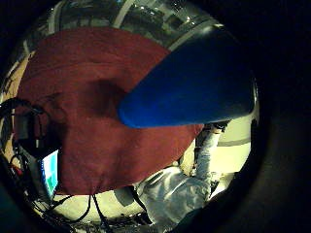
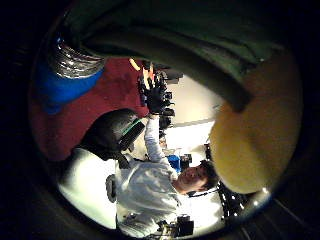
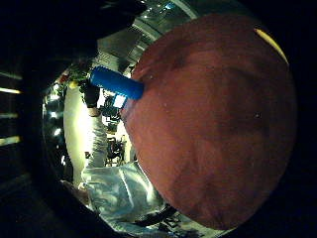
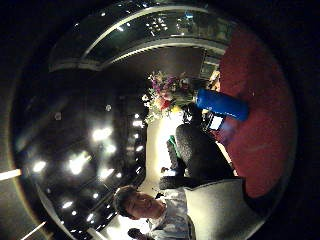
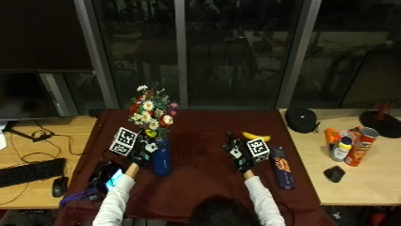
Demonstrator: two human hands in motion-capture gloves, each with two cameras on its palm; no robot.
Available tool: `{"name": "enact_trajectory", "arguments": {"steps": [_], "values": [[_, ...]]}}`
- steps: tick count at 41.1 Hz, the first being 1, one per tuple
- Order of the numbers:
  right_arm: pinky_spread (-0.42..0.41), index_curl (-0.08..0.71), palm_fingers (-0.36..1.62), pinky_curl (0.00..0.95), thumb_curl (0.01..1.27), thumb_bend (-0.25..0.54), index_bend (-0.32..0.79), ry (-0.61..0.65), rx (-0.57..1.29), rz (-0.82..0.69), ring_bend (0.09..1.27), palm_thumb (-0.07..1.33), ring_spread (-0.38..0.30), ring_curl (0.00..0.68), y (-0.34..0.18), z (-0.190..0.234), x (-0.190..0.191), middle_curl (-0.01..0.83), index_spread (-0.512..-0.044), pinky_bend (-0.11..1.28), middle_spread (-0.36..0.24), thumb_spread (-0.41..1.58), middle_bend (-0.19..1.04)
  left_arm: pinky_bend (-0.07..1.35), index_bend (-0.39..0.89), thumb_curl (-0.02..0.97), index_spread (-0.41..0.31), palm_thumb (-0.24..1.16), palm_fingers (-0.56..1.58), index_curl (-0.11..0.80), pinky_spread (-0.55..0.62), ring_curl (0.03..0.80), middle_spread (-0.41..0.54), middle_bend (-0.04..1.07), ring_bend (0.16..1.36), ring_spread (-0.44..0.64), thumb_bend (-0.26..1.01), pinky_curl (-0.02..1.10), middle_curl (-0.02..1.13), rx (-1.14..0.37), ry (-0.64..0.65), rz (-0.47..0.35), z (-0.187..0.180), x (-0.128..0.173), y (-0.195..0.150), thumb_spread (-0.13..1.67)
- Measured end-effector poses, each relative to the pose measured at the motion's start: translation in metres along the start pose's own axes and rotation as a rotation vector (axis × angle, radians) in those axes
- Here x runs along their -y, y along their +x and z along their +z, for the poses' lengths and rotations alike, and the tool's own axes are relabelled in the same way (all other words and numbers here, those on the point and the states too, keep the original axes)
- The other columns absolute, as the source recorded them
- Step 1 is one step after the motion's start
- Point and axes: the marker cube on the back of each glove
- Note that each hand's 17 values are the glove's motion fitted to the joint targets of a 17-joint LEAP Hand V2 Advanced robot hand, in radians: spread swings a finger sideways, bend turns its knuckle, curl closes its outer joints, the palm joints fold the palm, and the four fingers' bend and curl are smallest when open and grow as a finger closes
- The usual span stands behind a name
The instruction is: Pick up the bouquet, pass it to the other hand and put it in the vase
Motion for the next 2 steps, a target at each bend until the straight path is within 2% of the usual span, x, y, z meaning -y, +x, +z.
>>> {"name": "enact_trajectory", "arguments": {"steps": [2], "values": [[0.267,0.249,0.16,0.334,0.37,-0.024,0.14,0.001,0.042,0.085,0.46,0.49,0.060,0.286,-0.0028,0.0028,-0.0041,0.283,-0.374,0.64,-0.032,1.04,0.18,0.45,0.05,0.422,0.263,0.44,-0.15,0.125,0.47,0.316,0.435,0.19,0.63,0.48,-0.03,0.31,0.32,-0.020,0.003,-0.003,0.0006,-0.0011,0.0013,0.89]]}}
